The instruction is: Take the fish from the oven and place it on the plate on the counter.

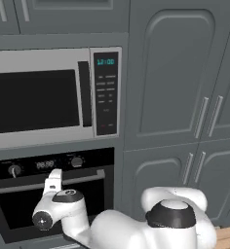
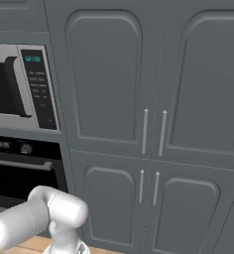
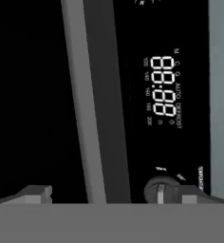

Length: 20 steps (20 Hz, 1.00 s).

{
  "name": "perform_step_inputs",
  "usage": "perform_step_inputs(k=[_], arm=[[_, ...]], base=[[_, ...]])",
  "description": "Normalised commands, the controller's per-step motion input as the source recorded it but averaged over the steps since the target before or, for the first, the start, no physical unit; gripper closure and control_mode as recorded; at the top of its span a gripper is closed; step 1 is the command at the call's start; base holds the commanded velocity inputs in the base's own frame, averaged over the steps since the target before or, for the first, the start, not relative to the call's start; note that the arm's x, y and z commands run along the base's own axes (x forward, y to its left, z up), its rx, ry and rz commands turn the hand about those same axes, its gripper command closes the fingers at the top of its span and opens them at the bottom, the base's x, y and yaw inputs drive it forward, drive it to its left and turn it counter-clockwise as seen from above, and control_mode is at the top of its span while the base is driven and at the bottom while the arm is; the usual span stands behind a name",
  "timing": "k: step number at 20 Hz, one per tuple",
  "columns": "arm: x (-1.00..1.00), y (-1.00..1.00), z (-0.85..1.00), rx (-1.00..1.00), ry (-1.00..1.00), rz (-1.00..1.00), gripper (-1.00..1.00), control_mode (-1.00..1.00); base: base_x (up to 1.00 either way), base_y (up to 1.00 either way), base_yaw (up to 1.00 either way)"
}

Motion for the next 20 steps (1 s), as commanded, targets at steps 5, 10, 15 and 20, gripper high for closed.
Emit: perform_step_inputs(k=[5,10,15,20], arm=[[0.49,0.16,-0.3,0.0,-0.02,0.06,-1.0,-1.0],[0.45,0.15,-0.13,0.0,0.0,0.02,-1.0,-1.0],[0.2,0.17,-0.34,-0.01,0.0,0.0,-1.0,-1.0],[0.12,0.28,-0.37,-0.02,-0.02,0.01,-1.0,-1.0]], base=[[0.0,0.0,0.0],[0.0,0.0,0.0],[0.0,0.0,0.0],[0.0,0.0,0.0]])
